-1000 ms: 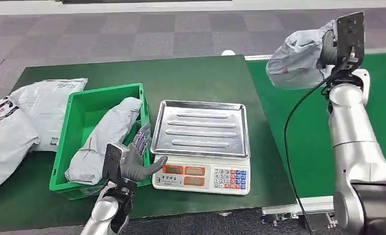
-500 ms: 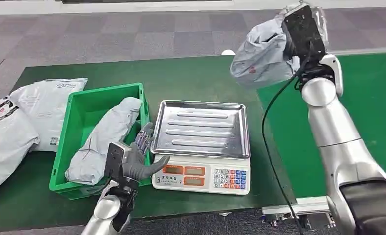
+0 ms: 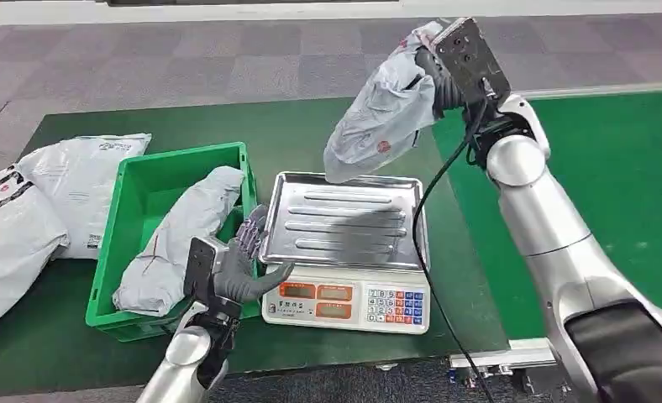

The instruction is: Moved the parcel from conveyor to table for the left to box.

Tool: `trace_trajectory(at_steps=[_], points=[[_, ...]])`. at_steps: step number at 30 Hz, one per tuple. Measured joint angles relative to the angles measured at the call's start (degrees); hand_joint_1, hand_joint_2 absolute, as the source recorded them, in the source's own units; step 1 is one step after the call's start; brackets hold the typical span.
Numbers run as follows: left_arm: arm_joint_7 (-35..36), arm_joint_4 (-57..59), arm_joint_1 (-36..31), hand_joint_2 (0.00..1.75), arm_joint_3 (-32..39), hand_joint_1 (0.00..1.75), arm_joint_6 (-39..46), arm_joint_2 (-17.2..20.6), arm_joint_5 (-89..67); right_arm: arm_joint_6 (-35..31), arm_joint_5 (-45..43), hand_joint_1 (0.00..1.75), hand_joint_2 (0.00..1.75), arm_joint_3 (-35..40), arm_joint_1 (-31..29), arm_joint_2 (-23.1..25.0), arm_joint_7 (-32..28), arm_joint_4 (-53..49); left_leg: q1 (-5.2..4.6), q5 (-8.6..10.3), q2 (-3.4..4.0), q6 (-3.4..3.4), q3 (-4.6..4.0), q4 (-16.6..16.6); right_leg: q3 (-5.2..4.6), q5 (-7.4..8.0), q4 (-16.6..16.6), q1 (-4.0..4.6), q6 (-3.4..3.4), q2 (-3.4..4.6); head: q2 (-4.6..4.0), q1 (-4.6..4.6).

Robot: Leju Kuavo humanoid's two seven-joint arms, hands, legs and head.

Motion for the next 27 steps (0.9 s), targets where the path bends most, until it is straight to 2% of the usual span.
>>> trace_trajectory(at_steps=[6, 11, 12, 13, 15, 18, 19, 20, 21, 23, 27], points=[[-0.5, 0.7, -0.3, 1.75, -0.4, 0.00, 1.2, 0.2, 1.7, 6.9, -6.1, 1.75, 1.75, 4.0, 1.4, 1.0, 0.6, -0.3, 0.01, 0.01, 0.00, -0.01, 0.03, 0.0, 0.00, 0.01, 0.0, 0.01, 0.01, 0.00, 0.00, 0.00], [-0.6, 0.7, -0.1, 1.75, -0.4, 0.00, 2.2, 0.6, 2.4, 13.9, -15.9, 1.75, 1.75, 6.6, 6.3, -0.3, -1.3, -1.4, 0.02, 0.02, -0.02, -0.02, 0.08, 0.0, 0.03, 0.00, 0.0, 0.02, 0.00, -0.02, -0.02, 0.00], [-0.6, 0.3, 0.2, 1.75, -0.4, 0.00, 2.5, 0.8, 2.4, 15.1, -16.4, 0.73, 1.75, 6.8, 8.2, -1.6, -2.8, -2.3, 0.02, 0.01, -0.09, -0.01, 0.12, 0.0, 0.11, -0.02, 0.0, 0.03, 0.00, -0.07, 0.00, 0.00], [-0.6, 0.0, 0.8, 1.75, -0.4, 0.00, 2.8, 1.0, 2.4, 16.0, -16.2, 0.00, 1.75, 6.9, 10.6, -2.9, -4.4, -3.3, 0.01, -0.01, -0.11, 0.00, 0.15, 0.0, 0.13, -0.04, -0.1, 0.02, 0.00, -0.10, 0.00, 0.00], [-0.6, -1.0, 1.5, 1.75, -0.3, 0.00, 3.1, 1.7, 2.0, 17.8, -14.3, 0.00, 1.75, 6.9, 16.4, -6.0, -6.6, -5.5, 0.02, -0.07, -0.17, 0.07, 0.26, 0.0, 0.26, -0.08, -0.2, 0.04, 0.02, -0.17, 0.00, 0.00], [-0.6, -1.8, 2.6, 1.75, 0.4, 0.00, 2.6, 2.3, 1.2, 22.6, -9.6, 0.00, 1.75, 4.5, 30.0, -11.0, -9.4, -9.2, 0.03, -0.27, -0.40, 0.12, 0.46, 0.0, 0.64, -0.32, -0.2, 0.05, 0.11, -0.40, 0.00, 0.04], [-0.7, -1.9, 2.7, 1.75, 0.7, 0.00, 2.5, 2.4, 1.1, 22.9, -8.4, 0.00, 1.75, 3.9, 33.0, -11.5, -9.5, -9.6, 0.03, -0.33, -0.45, 0.09, 0.45, 0.0, 0.69, -0.36, -0.2, 0.04, 0.12, -0.46, -0.02, 0.02], [-0.5, -2.3, 3.0, 1.75, 1.1, 0.00, 2.3, 2.4, 0.7, 22.7, -6.3, 0.00, 1.75, 2.4, 38.8, -12.0, -9.7, -10.4, 0.03, -0.37, -0.45, 0.09, 0.53, -0.1, 0.75, -0.39, -0.2, 0.04, 0.10, -0.50, 0.00, 0.04], [-0.3, -2.6, 3.4, 1.75, 1.5, 0.00, 2.3, 2.5, 0.2, 21.9, -3.8, 0.00, 1.75, 0.4, 42.5, -12.1, -10.4, -11.5, 0.02, -0.48, -0.40, 0.10, 0.26, -0.1, 0.80, -0.45, -0.2, 0.02, 0.10, -0.44, -0.02, 0.04], [0.6, -3.5, 4.1, 1.75, 2.3, 0.00, 2.3, 2.6, -0.7, 20.7, -1.5, 0.00, 1.75, -2.5, 48.0, -12.1, -10.9, -13.4, 0.01, -0.67, -0.12, 0.05, 0.61, -0.2, 1.08, -0.65, -0.2, 0.02, 0.00, -0.16, 0.00, 0.00], [1.3, -5.2, 5.8, 1.75, 3.0, 0.00, 2.2, 2.6, -1.4, 20.0, -1.5, 0.00, 1.75, -6.6, 55.1, -12.1, -10.8, -17.2, 0.05, -0.82, -0.11, 0.05, 1.17, -0.2, 1.58, -0.87, -0.2, 0.08, -0.03, -0.17, -0.02, 0.00]])
